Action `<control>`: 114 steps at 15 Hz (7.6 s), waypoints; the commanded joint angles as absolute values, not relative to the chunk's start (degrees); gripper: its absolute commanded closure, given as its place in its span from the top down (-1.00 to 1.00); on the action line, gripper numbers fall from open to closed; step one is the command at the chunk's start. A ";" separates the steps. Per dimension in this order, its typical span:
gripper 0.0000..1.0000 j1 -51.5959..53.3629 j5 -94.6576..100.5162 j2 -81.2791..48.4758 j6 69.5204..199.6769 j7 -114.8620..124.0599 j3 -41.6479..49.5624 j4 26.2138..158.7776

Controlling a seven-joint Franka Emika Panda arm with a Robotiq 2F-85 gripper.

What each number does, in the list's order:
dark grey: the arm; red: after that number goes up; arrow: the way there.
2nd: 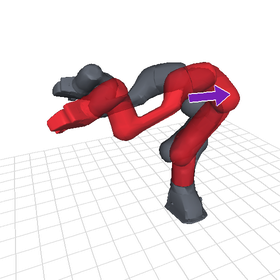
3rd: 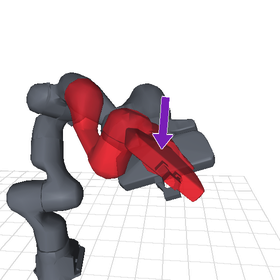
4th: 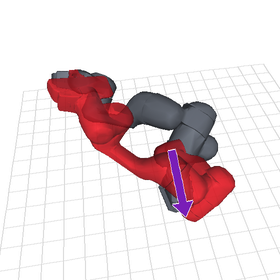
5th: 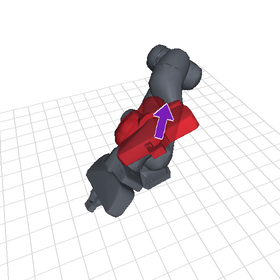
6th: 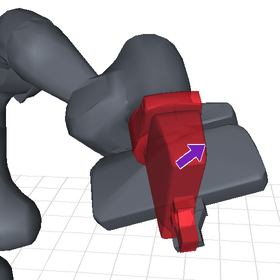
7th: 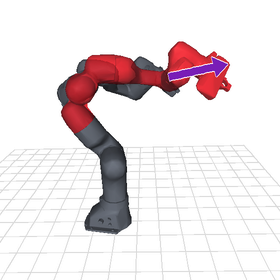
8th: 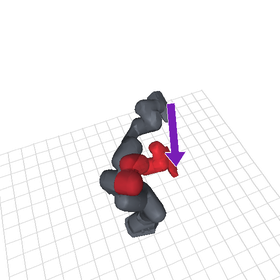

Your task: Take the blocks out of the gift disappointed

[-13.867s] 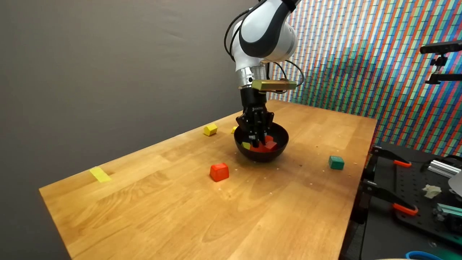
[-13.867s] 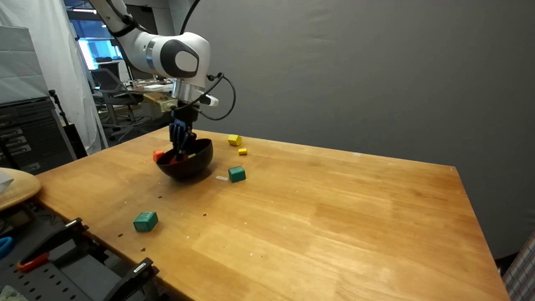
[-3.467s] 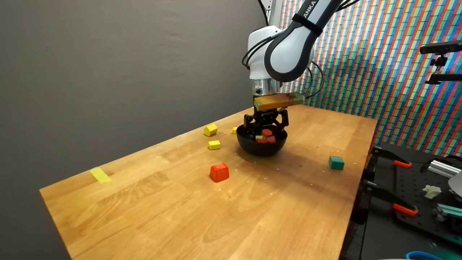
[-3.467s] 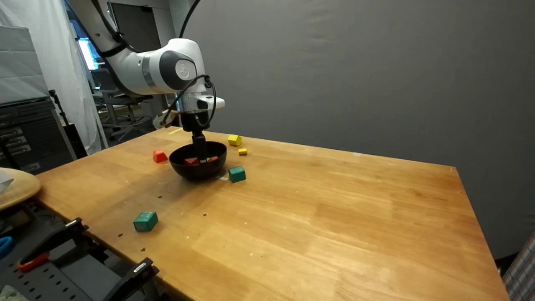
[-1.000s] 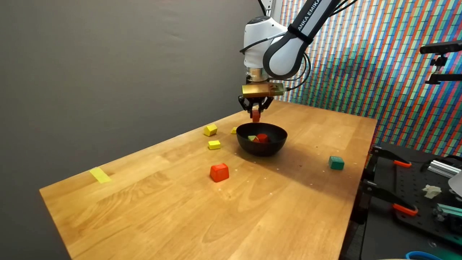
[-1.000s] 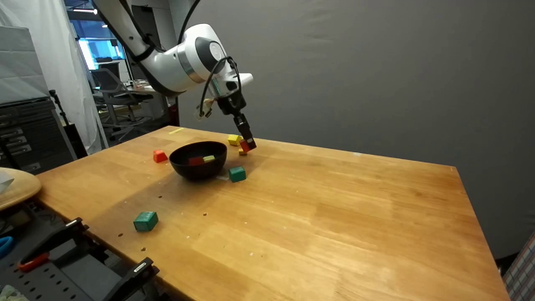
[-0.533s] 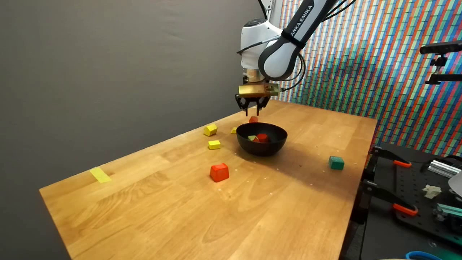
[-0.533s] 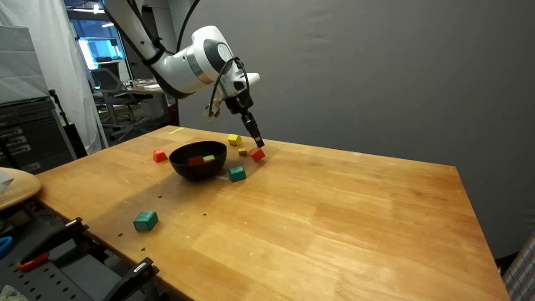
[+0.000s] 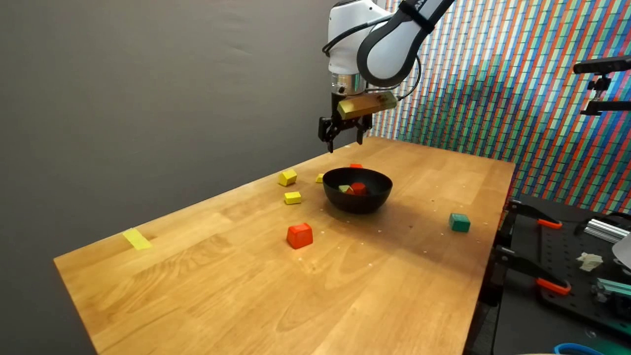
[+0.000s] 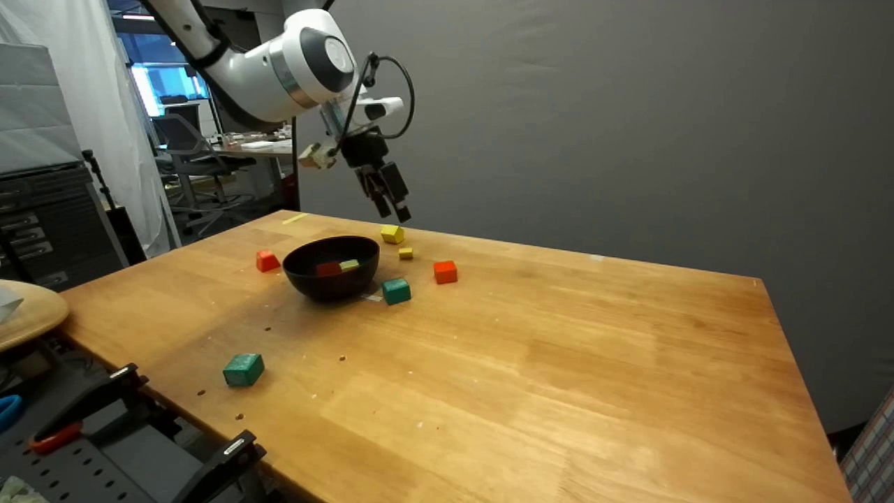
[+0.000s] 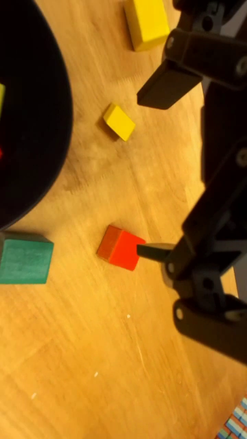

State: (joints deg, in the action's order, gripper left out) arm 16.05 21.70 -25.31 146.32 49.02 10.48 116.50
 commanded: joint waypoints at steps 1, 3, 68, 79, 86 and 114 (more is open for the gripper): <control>1.00 14.79 22.23 -10.98 142.87 38.92 6.41 128.53; 1.00 14.32 22.21 -4.65 141.60 34.01 4.07 133.52; -0.52 15.68 -9.55 -13.12 120.27 39.64 -8.96 130.51; 0.90 21.14 -10.00 -12.60 137.49 44.88 -13.24 142.34; 1.00 19.42 5.30 -3.91 147.82 47.53 -7.90 145.72; 1.00 11.83 -5.84 -21.83 161.13 42.06 -3.80 132.08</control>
State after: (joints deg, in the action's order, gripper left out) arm 13.33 0.77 -19.10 159.21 42.52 -2.06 134.14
